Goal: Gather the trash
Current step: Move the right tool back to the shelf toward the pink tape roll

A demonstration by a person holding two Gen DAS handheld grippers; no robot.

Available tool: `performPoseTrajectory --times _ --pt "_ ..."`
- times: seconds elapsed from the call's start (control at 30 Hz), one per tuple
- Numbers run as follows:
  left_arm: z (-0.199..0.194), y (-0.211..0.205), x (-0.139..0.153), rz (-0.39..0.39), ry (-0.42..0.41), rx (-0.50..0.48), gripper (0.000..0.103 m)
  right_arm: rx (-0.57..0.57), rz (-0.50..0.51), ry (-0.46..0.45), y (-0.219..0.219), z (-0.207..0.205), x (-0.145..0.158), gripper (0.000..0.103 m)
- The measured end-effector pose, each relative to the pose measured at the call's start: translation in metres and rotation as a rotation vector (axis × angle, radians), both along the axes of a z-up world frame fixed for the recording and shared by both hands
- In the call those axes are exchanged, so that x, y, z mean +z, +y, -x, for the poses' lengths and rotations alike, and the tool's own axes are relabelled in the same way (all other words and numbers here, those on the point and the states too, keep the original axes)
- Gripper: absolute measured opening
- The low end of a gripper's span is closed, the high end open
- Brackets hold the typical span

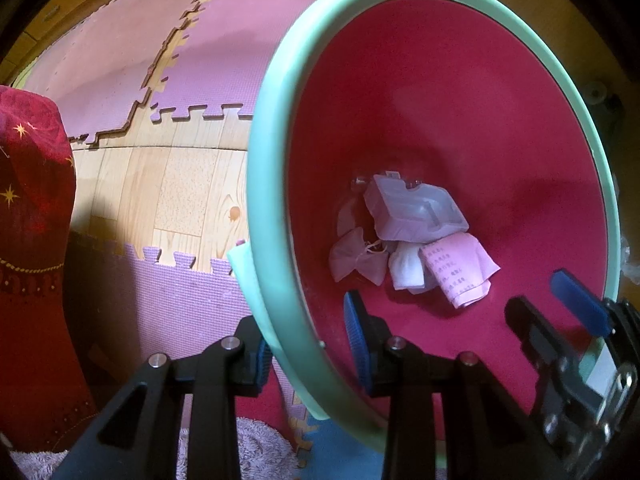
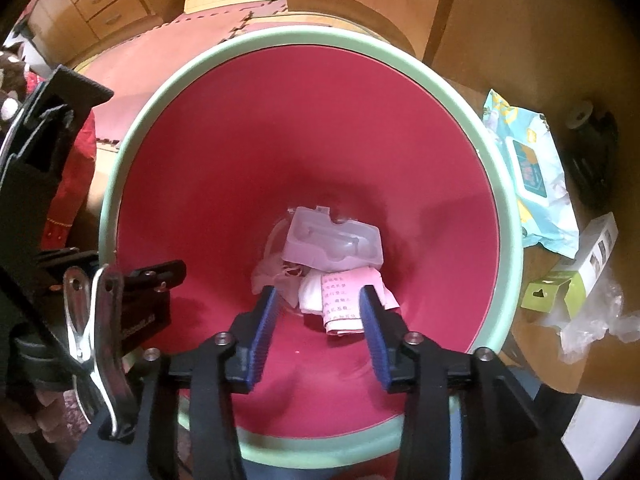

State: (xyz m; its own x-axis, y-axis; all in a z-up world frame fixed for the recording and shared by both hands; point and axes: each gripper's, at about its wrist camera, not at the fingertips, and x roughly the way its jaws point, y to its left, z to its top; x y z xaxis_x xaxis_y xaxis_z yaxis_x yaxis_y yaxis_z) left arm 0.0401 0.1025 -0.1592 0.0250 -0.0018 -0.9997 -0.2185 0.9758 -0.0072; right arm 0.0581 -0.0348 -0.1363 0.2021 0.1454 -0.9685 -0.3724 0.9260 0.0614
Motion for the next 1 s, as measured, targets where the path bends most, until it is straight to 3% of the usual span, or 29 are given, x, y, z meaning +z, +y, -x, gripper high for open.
performPoseTrajectory --times 0.17,0.47,1.0 --pt "0.001 0.001 -0.001 0.003 0.001 0.004 0.034 -0.048 -0.061 0.025 -0.013 0.002 0.007 0.051" --pt "0.002 0.002 -0.002 0.009 0.003 0.007 0.034 -0.107 -0.129 -0.026 -0.032 0.013 0.043 0.051" --pt "0.003 0.002 -0.002 0.02 0.005 0.013 0.034 -0.064 -0.179 -0.206 -0.045 0.046 0.148 0.05"
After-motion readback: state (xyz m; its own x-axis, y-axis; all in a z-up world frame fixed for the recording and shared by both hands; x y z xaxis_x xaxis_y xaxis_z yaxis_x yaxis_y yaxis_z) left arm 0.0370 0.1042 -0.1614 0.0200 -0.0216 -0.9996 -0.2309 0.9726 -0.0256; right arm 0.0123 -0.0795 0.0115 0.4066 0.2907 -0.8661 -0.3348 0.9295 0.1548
